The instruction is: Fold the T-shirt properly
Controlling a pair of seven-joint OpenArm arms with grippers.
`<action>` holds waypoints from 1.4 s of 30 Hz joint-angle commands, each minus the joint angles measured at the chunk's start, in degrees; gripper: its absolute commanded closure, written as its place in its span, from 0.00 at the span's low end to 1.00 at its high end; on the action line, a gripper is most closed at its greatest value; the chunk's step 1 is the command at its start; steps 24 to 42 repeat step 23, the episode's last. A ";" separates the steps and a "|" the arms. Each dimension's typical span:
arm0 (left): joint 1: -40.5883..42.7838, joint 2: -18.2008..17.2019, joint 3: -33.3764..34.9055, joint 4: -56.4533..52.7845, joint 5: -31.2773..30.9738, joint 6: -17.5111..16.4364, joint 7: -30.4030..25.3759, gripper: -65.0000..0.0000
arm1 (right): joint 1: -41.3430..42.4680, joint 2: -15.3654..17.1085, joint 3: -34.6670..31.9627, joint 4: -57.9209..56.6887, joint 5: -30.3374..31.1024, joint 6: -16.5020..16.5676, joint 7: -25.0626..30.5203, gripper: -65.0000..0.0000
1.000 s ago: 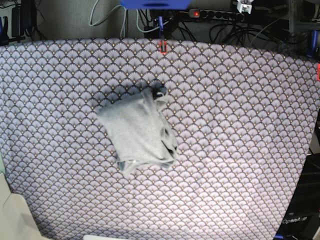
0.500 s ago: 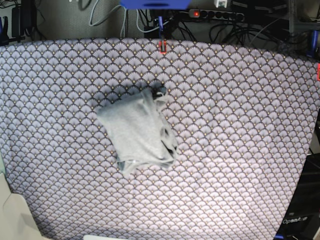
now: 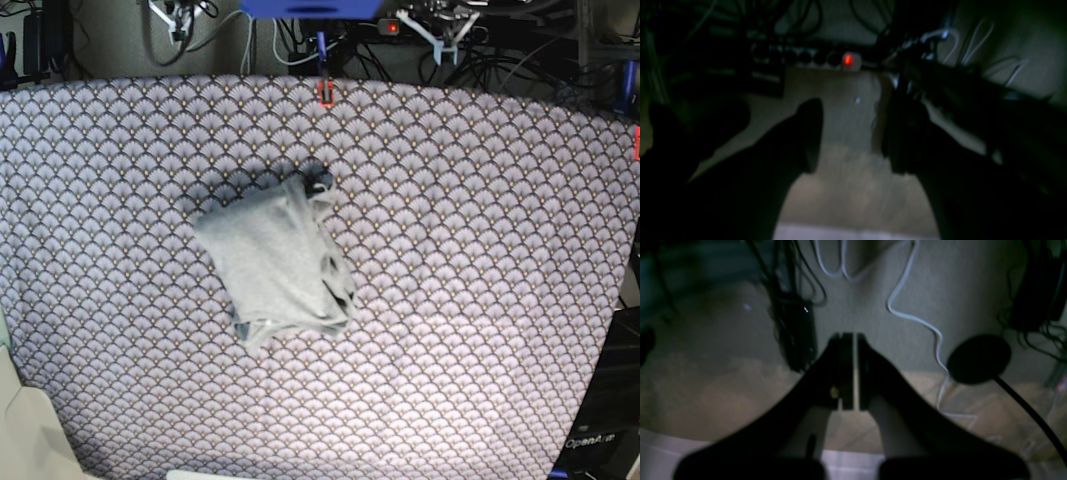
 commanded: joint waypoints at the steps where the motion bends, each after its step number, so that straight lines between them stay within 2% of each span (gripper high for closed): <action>1: -0.11 -0.08 0.03 0.08 1.23 0.15 -0.28 0.52 | -0.23 0.26 0.16 0.08 0.00 -0.37 -0.25 1.00; 5: -2.13 0.18 -0.24 0.08 5.01 0.15 -0.28 0.52 | 0.03 -0.53 0.42 0.08 0.26 -0.37 0.11 1.00; 8: -2.31 0.18 -0.33 0.08 5.10 0.15 -0.28 0.52 | -0.06 -0.79 0.51 0.08 0.35 -0.46 2.48 1.00; 12: -2.48 1.06 -0.24 0.08 5.18 0.41 -0.28 0.52 | -0.14 -0.88 0.60 0.08 0.44 -0.55 2.92 1.00; 17: -3.36 1.24 -0.06 0.08 5.27 0.41 -0.28 0.52 | 0.03 -0.88 2.18 -0.18 0.26 -5.73 3.01 1.00; 22: -3.36 1.06 -0.15 0.08 5.10 0.33 -0.28 0.53 | -0.14 -0.97 2.18 -0.27 0.17 -5.73 3.10 1.00; 23: -3.36 1.15 -0.24 0.08 5.10 0.33 -0.28 0.56 | -0.14 -0.97 2.18 -0.27 0.17 -5.73 3.10 1.00; 42: -3.36 1.15 -0.24 0.08 5.10 0.33 -0.28 0.56 | -0.14 -0.97 2.18 -0.27 0.17 -5.73 3.10 1.00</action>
